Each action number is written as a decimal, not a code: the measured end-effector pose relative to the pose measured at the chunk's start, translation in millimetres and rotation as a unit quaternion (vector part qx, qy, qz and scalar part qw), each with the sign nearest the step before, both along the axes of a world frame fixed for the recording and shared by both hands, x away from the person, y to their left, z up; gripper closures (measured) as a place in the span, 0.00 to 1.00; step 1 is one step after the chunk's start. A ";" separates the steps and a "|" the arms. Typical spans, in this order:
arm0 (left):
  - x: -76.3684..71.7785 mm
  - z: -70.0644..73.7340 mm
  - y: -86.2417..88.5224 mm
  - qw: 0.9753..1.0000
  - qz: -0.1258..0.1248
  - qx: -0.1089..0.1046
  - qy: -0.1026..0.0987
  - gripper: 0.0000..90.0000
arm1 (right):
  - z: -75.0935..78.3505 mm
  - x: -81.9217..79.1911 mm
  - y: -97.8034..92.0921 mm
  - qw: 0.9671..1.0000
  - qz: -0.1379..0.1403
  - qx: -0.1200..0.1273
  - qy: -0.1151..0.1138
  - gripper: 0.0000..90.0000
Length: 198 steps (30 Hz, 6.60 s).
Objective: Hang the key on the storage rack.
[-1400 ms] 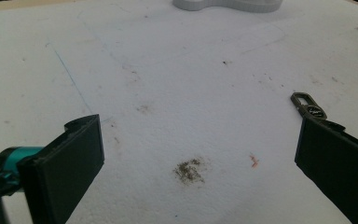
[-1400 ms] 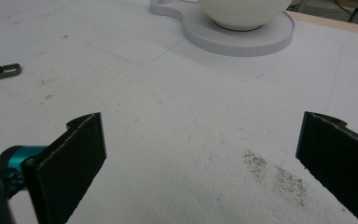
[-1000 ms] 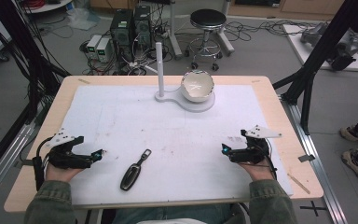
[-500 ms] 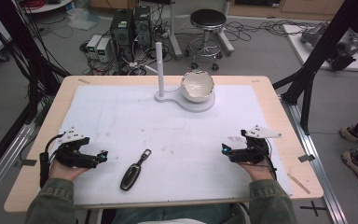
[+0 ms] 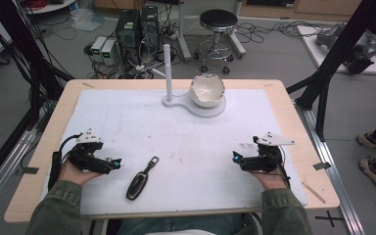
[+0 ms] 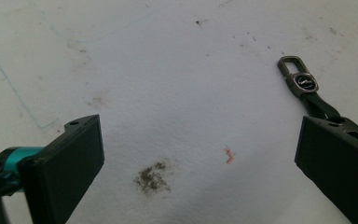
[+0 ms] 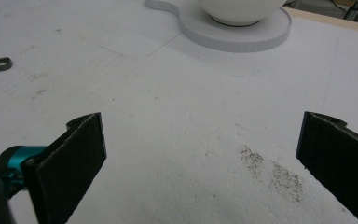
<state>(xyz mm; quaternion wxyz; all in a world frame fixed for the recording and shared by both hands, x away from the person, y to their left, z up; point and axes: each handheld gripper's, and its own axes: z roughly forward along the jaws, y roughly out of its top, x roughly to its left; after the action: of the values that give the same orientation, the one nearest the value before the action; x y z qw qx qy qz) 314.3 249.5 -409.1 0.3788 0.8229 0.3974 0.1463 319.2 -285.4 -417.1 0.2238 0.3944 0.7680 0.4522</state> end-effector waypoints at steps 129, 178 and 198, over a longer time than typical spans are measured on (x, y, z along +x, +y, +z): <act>5.9 38.8 -112.3 0.992 -0.083 0.067 0.071 0.96 | -1.1 0.0 -7.0 1.000 -0.012 -0.008 0.000 0.01; 83.2 114.6 -107.5 0.992 -0.099 0.064 -0.045 0.95 | -1.6 0.6 -6.7 1.000 -0.009 -0.004 0.002 0.01; 129.0 142.0 -113.6 0.992 -0.086 0.059 -0.069 0.95 | -1.3 0.7 -8.8 1.000 -0.012 -0.001 -0.002 0.01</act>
<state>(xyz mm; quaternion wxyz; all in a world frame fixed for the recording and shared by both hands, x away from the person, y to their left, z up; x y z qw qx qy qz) 443.3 135.9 -267.0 0.3669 0.8630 0.2890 0.1927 319.8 -294.2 -418.5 0.2313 0.4028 0.7631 0.4494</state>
